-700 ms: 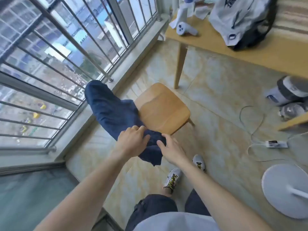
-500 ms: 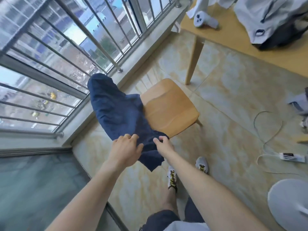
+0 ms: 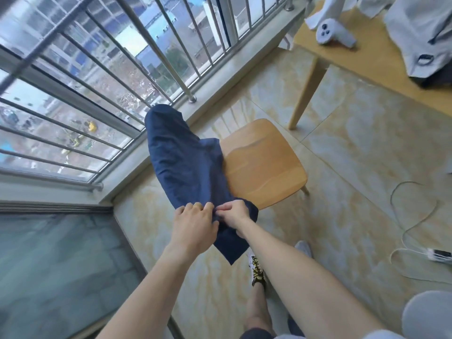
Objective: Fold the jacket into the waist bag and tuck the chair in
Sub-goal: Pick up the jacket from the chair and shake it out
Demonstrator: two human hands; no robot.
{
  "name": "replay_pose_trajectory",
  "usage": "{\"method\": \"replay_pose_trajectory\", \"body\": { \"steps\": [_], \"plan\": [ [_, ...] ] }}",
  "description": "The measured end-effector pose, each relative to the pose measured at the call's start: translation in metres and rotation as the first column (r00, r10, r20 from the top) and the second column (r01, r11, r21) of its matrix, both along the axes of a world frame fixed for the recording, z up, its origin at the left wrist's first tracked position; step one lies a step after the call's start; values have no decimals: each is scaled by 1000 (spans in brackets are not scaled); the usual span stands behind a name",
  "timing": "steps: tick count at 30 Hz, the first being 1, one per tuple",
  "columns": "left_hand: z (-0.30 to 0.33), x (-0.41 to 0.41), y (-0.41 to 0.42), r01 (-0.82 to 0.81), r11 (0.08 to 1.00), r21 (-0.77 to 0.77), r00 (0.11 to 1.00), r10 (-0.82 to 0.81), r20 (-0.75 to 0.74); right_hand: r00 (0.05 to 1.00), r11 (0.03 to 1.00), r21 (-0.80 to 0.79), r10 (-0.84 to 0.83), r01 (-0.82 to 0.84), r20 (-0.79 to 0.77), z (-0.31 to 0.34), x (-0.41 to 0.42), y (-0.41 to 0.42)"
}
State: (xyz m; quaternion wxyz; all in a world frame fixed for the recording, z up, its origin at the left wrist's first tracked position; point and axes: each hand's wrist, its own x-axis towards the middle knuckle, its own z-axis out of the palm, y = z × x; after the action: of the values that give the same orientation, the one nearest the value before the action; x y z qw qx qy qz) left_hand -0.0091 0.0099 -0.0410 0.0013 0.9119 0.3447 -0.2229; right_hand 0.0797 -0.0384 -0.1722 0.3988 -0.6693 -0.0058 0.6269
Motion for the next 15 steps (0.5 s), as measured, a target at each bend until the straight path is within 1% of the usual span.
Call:
{"method": "replay_pose_trajectory", "body": {
  "steps": [3, 5, 7, 9, 11, 13, 14, 15],
  "plan": [
    [4, 1, 1, 10, 1000, -8, 1000, -10, -27, 989, 988, 46, -150, 150, 7, 30, 10, -11],
    [6, 7, 0, -14, 999, -36, 1000, 14, 7, 966, 955, 146, -258, 258, -19, 58, 19, -22],
    [8, 17, -4, -71, 992, -109, 990, 83, 114, 950, 915, 264, -310, 306, -28, 88, 26, -34],
    [14, 27, -5, -114, 970, -215, 953, 168, 250, 940, 868, 377, -340, 323, -22, 115, 32, -46],
    [26, 39, -5, -94, 956, -278, 917, 192, 349, 929, 824, 458, -371, 333, -8, 142, 41, -56],
    [46, 53, -4, 10, 957, -289, 873, 133, 469, 915, 796, 522, -397, 306, 69, 166, 57, -67],
    [59, 61, -4, 59, 955, -290, 839, 110, 534, 900, 797, 542, -406, 266, 156, 176, 66, -74],
    [73, 69, -4, 89, 953, -289, 805, 102, 584, 874, 818, 540, -397, 199, 279, 185, 77, -82]
  ]
}}
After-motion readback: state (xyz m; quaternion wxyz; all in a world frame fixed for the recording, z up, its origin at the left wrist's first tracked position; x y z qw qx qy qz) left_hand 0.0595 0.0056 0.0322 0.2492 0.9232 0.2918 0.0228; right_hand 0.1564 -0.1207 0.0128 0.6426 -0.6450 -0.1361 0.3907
